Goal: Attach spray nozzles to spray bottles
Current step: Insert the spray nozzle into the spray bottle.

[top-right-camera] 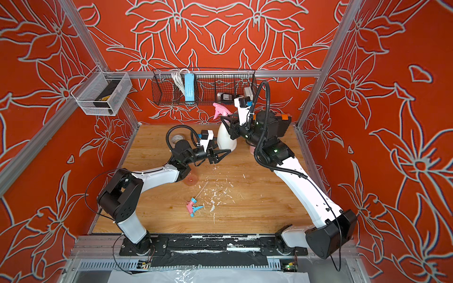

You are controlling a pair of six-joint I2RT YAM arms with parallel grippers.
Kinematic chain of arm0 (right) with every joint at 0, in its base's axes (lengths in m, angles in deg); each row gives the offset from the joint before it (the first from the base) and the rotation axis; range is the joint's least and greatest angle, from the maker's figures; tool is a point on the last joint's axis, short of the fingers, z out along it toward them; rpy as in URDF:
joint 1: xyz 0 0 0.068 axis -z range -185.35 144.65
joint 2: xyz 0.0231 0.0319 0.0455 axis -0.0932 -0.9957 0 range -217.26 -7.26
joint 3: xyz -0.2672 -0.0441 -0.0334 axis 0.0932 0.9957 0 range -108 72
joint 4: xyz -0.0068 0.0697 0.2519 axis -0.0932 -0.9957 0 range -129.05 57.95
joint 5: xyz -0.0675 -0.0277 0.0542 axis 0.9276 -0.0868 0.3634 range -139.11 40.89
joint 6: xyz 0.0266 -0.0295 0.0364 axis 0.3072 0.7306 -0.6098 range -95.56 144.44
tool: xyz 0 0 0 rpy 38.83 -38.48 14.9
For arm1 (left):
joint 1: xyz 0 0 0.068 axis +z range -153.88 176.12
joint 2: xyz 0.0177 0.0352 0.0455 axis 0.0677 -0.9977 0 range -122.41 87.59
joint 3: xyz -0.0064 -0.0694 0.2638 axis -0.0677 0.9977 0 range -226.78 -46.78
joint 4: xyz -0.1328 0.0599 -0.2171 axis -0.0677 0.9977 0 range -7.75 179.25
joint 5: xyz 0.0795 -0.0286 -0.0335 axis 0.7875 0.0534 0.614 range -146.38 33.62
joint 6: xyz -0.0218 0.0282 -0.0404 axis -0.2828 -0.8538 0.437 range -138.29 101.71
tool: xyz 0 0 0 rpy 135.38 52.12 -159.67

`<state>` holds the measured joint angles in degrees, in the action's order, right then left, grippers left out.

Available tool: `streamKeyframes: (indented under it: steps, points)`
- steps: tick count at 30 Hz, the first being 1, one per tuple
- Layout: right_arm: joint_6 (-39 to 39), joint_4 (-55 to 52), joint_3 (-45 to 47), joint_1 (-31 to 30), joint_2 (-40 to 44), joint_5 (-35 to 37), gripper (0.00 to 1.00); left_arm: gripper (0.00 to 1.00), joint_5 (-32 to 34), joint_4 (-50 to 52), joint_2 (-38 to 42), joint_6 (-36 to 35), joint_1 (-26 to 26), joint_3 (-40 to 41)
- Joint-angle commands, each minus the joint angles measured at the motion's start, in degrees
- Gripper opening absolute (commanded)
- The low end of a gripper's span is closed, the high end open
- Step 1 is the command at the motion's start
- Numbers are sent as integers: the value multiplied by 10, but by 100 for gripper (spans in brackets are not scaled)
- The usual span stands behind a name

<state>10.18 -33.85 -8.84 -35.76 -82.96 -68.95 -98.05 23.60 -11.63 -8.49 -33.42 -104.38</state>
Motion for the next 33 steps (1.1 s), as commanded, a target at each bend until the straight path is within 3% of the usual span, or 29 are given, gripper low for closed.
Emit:
streamKeyframes:
  steps: [1, 8, 13, 20, 24, 27, 33]
  points:
    - [10, 2, 13, -4, 21, -10, 32, 49, 6, -17, 2, -3, 10, -14]
    - [22, -49, -3, -4, 40, 13, 58, 49, 5, -1, 5, -21, 10, -3]
    - [25, -155, -79, -3, 14, 37, 79, 49, 12, 25, 9, -47, 10, 5]
    - [-32, -333, -258, -2, -83, 76, 82, 49, 21, 44, 12, -66, 10, 10]
    - [-49, -426, -353, -2, -145, 80, 73, 49, 27, 47, 13, -70, 10, 12]
    - [-61, -446, -373, -3, -167, 79, 64, 49, 27, 45, 13, -67, 10, 13]
    - [-83, -396, -339, -3, -171, 56, 59, 49, 25, 49, 16, -69, 10, 15]
